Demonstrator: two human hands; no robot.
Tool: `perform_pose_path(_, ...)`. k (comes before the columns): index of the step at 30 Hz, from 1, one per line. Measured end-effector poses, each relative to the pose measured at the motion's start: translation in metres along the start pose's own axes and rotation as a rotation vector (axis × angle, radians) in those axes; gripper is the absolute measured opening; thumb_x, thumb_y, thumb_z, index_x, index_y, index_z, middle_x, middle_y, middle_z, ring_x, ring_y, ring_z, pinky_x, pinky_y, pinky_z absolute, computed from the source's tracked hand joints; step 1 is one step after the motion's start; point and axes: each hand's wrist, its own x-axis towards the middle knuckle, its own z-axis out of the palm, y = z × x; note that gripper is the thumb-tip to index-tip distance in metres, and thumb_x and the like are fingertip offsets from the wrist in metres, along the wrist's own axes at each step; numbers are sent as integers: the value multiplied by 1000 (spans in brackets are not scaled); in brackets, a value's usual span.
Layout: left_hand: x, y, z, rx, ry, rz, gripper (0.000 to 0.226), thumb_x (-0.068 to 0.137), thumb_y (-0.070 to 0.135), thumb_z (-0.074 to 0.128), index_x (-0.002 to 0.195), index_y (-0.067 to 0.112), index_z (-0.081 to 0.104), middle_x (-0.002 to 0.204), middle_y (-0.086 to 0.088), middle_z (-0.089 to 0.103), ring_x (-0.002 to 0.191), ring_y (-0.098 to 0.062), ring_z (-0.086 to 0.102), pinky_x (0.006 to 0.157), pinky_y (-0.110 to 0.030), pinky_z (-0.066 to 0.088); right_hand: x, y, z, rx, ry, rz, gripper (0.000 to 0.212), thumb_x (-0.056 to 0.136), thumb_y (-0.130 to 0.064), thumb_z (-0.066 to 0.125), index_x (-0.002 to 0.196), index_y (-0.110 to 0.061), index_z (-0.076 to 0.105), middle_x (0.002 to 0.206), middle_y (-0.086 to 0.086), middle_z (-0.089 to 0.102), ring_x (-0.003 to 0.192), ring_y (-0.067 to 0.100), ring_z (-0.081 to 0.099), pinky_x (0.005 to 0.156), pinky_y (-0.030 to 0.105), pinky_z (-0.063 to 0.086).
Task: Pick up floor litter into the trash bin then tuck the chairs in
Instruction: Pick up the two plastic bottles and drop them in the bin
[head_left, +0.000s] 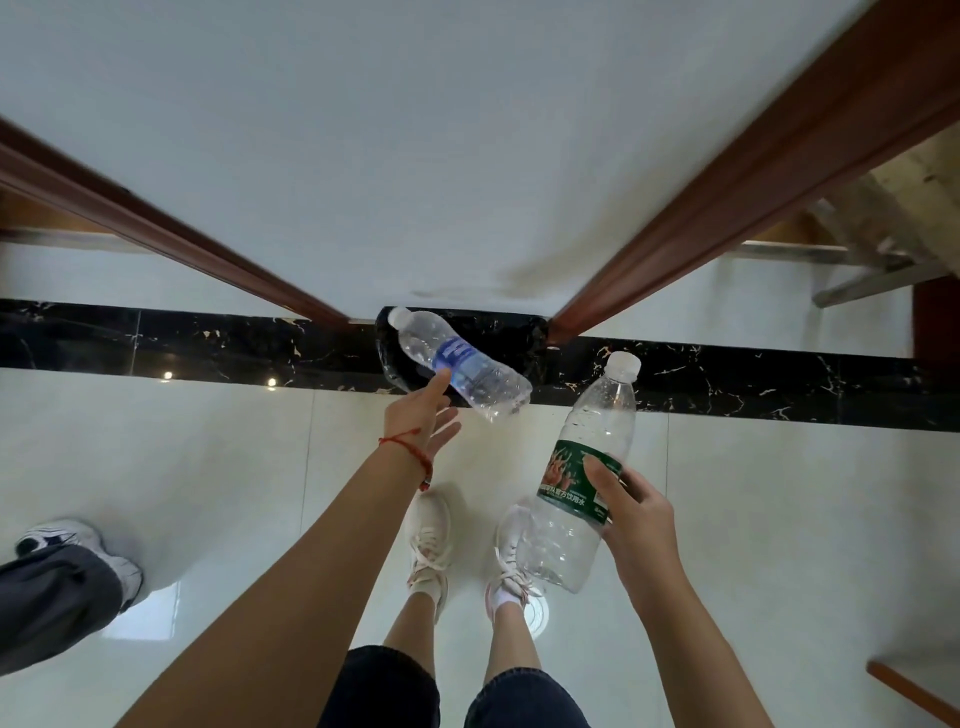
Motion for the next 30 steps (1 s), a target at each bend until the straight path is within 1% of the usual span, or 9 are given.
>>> perform_pose_path(4, 0, -5, -11, 114, 85, 110, 45, 87, 25, 60, 123, 0, 49, 117, -12, 55, 111, -27, 53, 94, -39, 47, 2, -2, 6, -5, 3, 16, 40, 77, -17, 69, 114, -4, 59, 104, 15, 67, 97, 30, 65, 87, 47, 53)
perform_pose_path(11, -10, -18, -39, 837, 120, 706, 43, 90, 23, 55, 129, 6, 47, 133, -11, 50, 124, -25, 44, 104, -32, 32, 9, -3, 26, 7, 11, 56, 32, 80, -15, 68, 109, -4, 62, 101, 15, 68, 94, 28, 66, 87, 45, 53)
perform_pose_path(14, -9, -17, -58, 1091, 98, 840, 47, 91, 27, 52, 132, 6, 44, 137, -13, 47, 129, -26, 39, 106, -32, 28, 14, -3, 42, 31, 3, 76, 12, 82, -16, 66, 92, -10, 64, 93, 10, 67, 85, 22, 66, 77, 36, 56)
perform_pose_path(16, -9, -14, -69, 1185, 106, 887, 47, 91, 27, 52, 132, 4, 44, 137, -14, 47, 128, -28, 40, 105, -34, 29, 21, 0, 55, 49, 29, 101, 9, 83, -17, 66, 88, -10, 64, 88, 8, 66, 79, 18, 65, 74, 33, 56)
perform_pose_path(18, -9, -10, -77, 1233, 121, 904, 47, 91, 25, 53, 131, 2, 45, 136, -16, 47, 127, -30, 41, 104, -35, 30, 29, 3, 69, 21, 70, 100, 19, 82, -22, 68, 92, -7, 65, 88, 8, 65, 80, 19, 64, 80, 37, 56)
perform_pose_path(22, -6, -4, -91, 1261, 141, 894, 46, 89, 25, 52, 127, -1, 48, 131, -20, 51, 122, -35, 47, 100, -42, 36, 45, 7, 98, 53, 151, 130, 20, 80, -29, 71, 82, -12, 60, 86, 5, 61, 77, 14, 61, 84, 36, 54)
perform_pose_path(25, -5, -1, -98, 1283, 143, 886, 52, 85, 31, 46, 125, -2, 50, 129, -21, 53, 120, -37, 49, 98, -41, 36, 56, 5, 120, 32, 199, 125, 41, 78, -37, 70, 101, -5, 60, 91, 6, 61, 81, 16, 61, 83, 36, 55)
perform_pose_path(26, -4, 0, -100, 1284, 142, 886, 53, 85, 31, 45, 125, -2, 50, 129, -21, 53, 120, -37, 49, 98, -40, 36, 59, 4, 127, 26, 213, 121, 43, 78, -40, 70, 101, -5, 60, 88, 5, 62, 81, 16, 62, 83, 37, 55)
perform_pose_path(30, -4, 2, -104, 1263, 136, 890, 59, 86, 42, 37, 124, -2, 51, 127, -21, 55, 118, -37, 50, 97, -42, 37, 70, -5, 151, 73, 257, 116, 32, 75, -42, 72, 70, -13, 59, 74, 0, 61, 79, 19, 62, 84, 41, 55)
